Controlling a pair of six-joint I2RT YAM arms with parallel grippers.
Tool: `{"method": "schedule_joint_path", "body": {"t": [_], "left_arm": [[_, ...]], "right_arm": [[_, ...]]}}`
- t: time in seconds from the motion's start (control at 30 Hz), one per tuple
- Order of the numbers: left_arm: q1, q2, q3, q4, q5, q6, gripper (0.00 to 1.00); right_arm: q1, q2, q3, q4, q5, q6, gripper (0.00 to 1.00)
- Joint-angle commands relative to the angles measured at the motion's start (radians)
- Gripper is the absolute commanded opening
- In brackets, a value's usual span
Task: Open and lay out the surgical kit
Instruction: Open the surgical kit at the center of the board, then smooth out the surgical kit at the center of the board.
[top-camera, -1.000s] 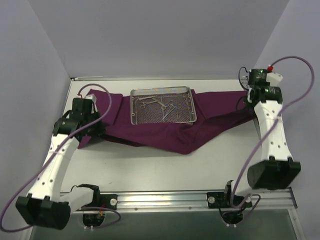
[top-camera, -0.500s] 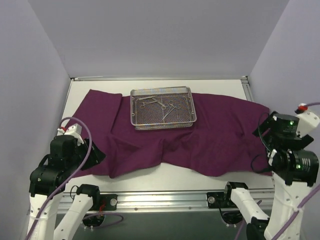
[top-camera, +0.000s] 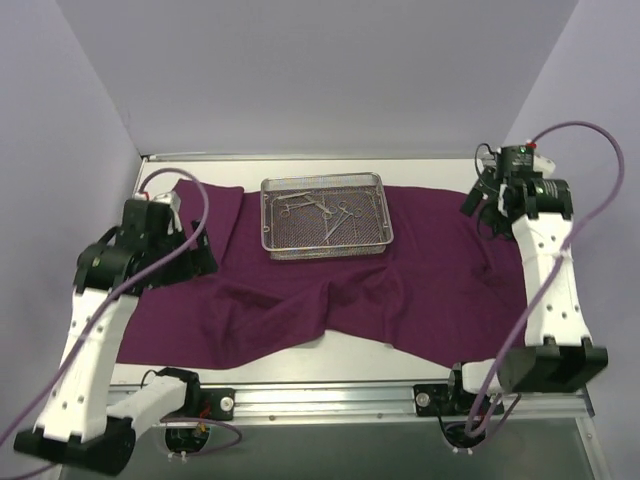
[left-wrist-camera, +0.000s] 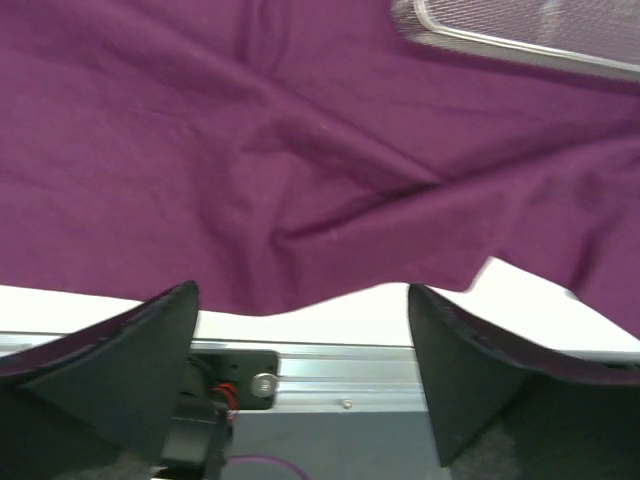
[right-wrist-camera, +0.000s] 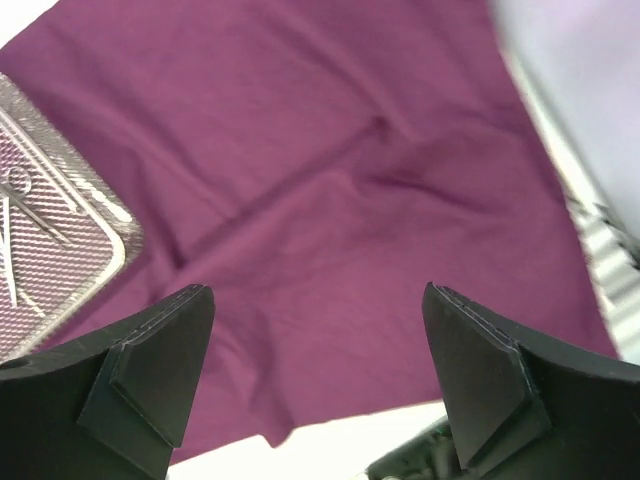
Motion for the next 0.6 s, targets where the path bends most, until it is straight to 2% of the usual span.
{"method": "schedule_joint_path", "body": {"t": [0.0,0.07,0.1,0.23,0.4,0.43,0.47,0.5,0.57], "left_arm": [[0.0,0.181,0.05,0.038,-0.108,0.066,0.96],[0.02,0.261,0.104,0.061,-0.138,0.095,0.97],[0.033,0.345,0.128,0.069,-0.146,0.102,0.94],[0.132,0.565,0.26,0.132,-0.114,0.146,0.95],[0.198,0.919,0.564,0.083,-0.071,0.155,1.0],[0.206,0.967,0.606,0.061,-0.054,0.157,0.98],[0.214,1.021,0.704,0.042,-0.04,0.149,0.92],[0.214,1.108,0.74,0.025,-0.043,0.149,0.91],[0.212,1.179,0.798,0.017,-0.031,0.146,0.91]], "right_arm": [[0.019,0.131,0.061,0.09,-0.073,0.018,0.88],[0.025,0.247,0.095,0.108,-0.08,0.002,0.92],[0.023,0.286,0.102,0.119,-0.091,-0.017,0.93],[0.023,0.458,0.177,0.143,-0.074,-0.047,0.93],[-0.012,0.674,0.266,0.192,-0.103,-0.045,0.93],[-0.014,0.702,0.308,0.191,-0.114,-0.042,0.93],[-0.012,0.751,0.322,0.2,-0.128,-0.039,0.92],[-0.014,0.772,0.331,0.205,-0.135,-0.038,0.93],[-0.014,0.827,0.356,0.209,-0.146,-0.038,0.92]]}}
